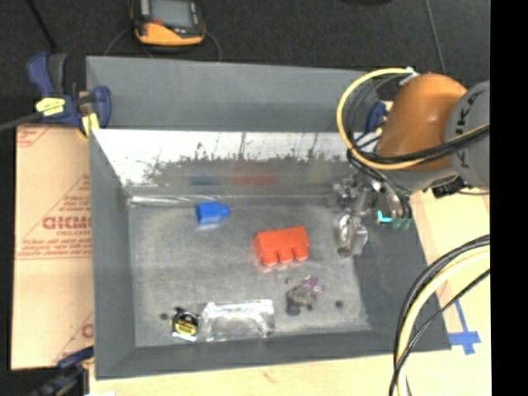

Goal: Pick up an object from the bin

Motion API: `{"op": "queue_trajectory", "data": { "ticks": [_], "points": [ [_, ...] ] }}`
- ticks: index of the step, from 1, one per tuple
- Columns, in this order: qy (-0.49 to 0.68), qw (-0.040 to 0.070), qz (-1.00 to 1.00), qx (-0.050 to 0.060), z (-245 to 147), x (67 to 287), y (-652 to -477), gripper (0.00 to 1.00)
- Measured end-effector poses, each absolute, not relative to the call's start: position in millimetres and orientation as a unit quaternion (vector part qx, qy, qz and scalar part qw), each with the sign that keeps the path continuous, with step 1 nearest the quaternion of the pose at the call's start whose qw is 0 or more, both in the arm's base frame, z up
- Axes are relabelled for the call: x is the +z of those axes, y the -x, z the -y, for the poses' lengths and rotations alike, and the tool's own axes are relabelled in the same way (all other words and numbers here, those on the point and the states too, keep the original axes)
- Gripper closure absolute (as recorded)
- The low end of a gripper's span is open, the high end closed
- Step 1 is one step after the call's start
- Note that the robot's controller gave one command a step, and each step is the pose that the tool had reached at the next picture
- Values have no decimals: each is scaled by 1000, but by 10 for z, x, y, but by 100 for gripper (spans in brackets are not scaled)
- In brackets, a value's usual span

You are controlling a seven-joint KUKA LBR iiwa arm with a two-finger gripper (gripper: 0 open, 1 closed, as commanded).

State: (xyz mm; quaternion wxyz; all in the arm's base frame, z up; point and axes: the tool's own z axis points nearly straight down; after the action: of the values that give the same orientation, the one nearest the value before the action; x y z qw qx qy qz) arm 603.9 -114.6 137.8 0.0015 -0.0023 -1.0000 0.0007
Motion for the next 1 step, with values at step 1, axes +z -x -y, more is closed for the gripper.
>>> {"op": "queue_trajectory", "data": {
  "ticks": [1],
  "points": [
    [-140,0,990,-1,452,690,-6177,0]
  ]
}}
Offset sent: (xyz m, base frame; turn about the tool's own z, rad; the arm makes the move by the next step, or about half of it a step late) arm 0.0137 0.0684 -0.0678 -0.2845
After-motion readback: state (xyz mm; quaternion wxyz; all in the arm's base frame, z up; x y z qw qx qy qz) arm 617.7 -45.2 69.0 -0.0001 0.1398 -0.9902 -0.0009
